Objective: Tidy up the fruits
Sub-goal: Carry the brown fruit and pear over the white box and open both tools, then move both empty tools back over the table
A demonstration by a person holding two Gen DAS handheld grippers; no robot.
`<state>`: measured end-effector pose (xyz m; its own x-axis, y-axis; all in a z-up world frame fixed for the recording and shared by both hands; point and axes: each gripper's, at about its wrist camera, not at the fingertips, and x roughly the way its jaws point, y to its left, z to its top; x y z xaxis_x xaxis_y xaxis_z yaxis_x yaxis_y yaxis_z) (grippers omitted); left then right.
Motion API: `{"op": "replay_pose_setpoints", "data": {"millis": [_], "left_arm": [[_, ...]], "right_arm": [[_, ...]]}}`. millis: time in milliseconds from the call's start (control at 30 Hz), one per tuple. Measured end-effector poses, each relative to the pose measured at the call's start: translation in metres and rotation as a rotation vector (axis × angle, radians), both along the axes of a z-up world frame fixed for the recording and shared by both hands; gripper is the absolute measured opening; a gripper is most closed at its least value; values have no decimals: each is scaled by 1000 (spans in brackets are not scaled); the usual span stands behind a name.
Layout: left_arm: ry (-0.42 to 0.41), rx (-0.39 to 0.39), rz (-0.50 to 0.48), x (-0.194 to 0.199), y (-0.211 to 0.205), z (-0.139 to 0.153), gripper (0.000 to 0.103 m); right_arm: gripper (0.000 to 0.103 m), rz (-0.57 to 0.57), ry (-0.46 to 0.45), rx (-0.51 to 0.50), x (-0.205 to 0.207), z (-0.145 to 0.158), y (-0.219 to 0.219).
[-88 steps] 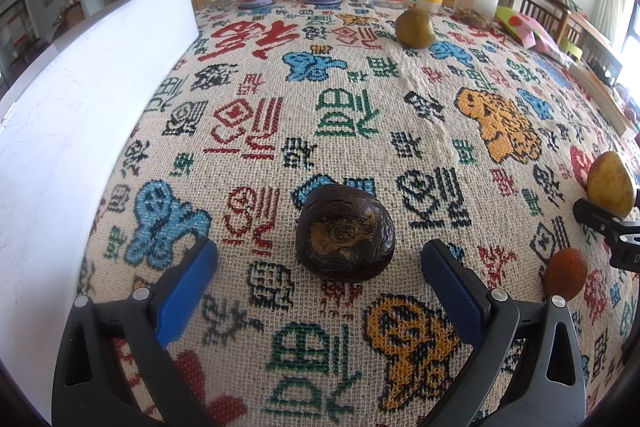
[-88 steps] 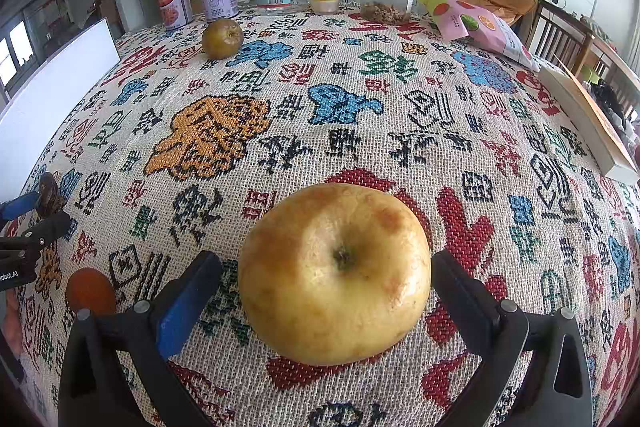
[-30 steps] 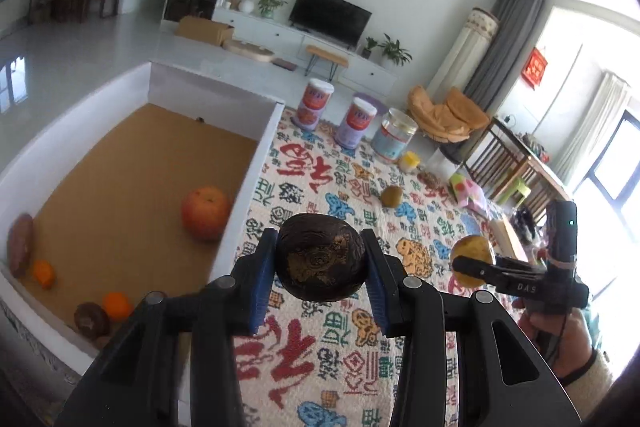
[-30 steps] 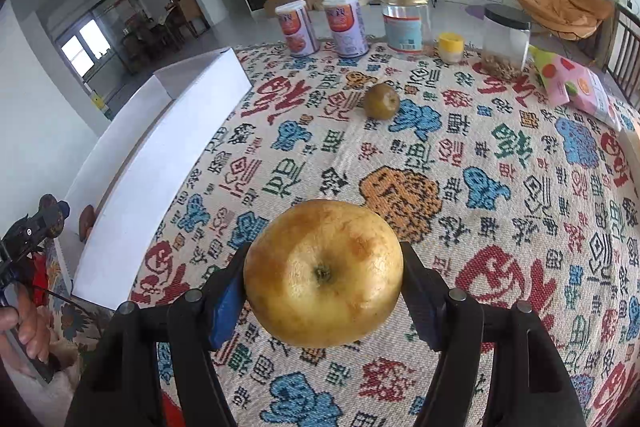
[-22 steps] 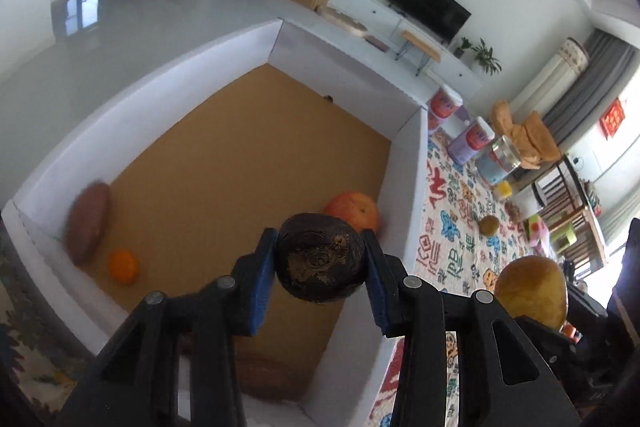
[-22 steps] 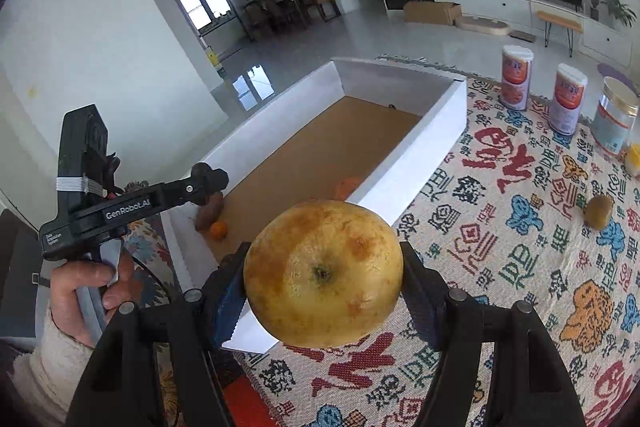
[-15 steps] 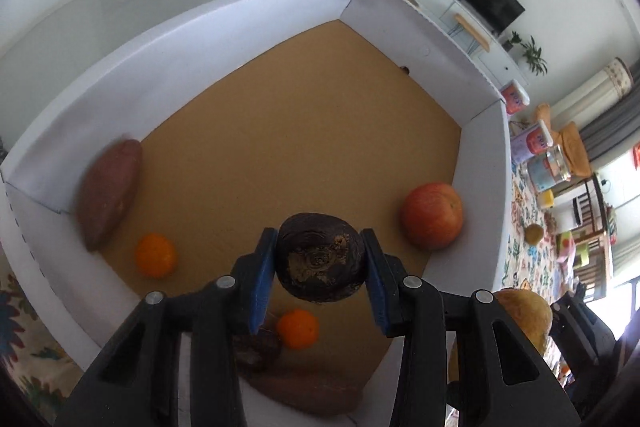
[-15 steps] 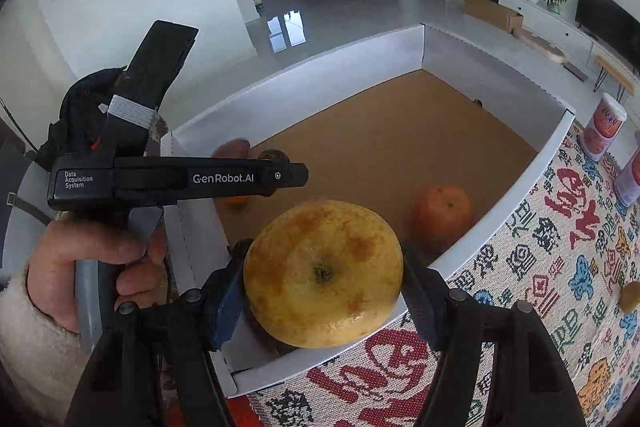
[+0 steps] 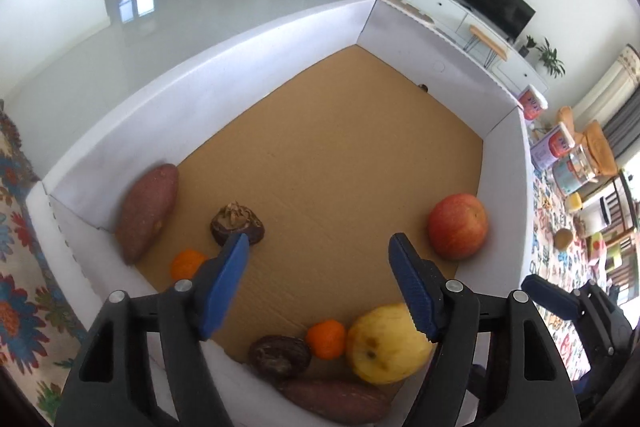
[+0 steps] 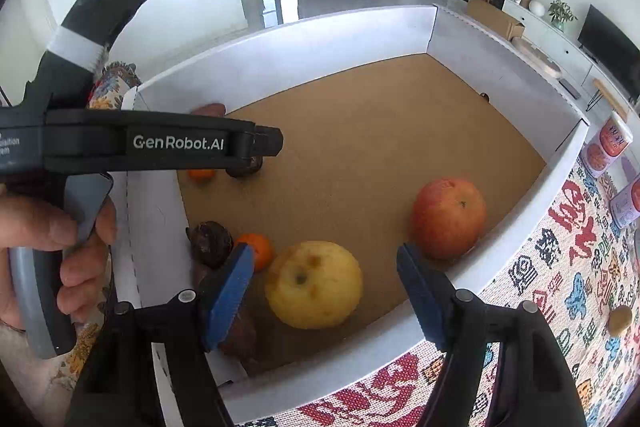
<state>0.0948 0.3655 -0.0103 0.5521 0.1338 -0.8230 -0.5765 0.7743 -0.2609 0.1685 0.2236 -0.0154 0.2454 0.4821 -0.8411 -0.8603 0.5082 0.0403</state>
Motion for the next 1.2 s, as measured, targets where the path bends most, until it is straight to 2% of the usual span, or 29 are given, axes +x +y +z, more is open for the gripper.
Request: {"op": "replay_pose_setpoints", "data": {"millis": [100,133,233,333,400,500,567,667,767,800,833,900,1000,1100,1200], "left_arm": [[-60,49,-55,-6,-29,16,83],[-84,63,-80,-8,-43,20,85],[-138,81,-188,-7,-92,27,87],[-156,71,-329,-1,-150,22,88],[-147,33,-435,8,-190,9,90],[-107,-8,-586,26,-252,-22,90],[-94,10,-663,35,-292,-44,90],[-70,105,-740,42,-334,-69,90],[-39,220,-781,42,-356,-84,90],[-48,274,-791,36,-360,-86,90],[-51,293,-804,30,-361,-85,91],[-51,290,-821,27,-363,-84,92],[-43,263,-815,23,-366,-82,92],[-123,162,-853,11,-375,-75,92],[-176,159,-920,11,-397,-66,92]], "right_arm": [[95,-52,-37,98,3,24,-46],[96,-73,-55,110,5,28,-65],[98,-158,-135,73,12,28,-128],[98,-302,-221,8,23,16,-214],[98,-441,-205,-11,36,5,-278],[98,-711,-168,-32,46,-17,-385],[98,-879,-136,-52,44,-35,-441],[98,-1023,-77,-36,29,-62,-498],[99,-1073,-38,-13,15,-81,-520],[102,-1061,-82,-4,9,-81,-519],[103,-1061,-71,-14,9,-82,-518],[103,-1060,-82,-47,11,-83,-512],[103,-1060,-82,-45,12,-88,-513],[103,-1060,-82,-45,11,-89,-514],[103,-1060,-82,-45,11,-89,-514]]}}
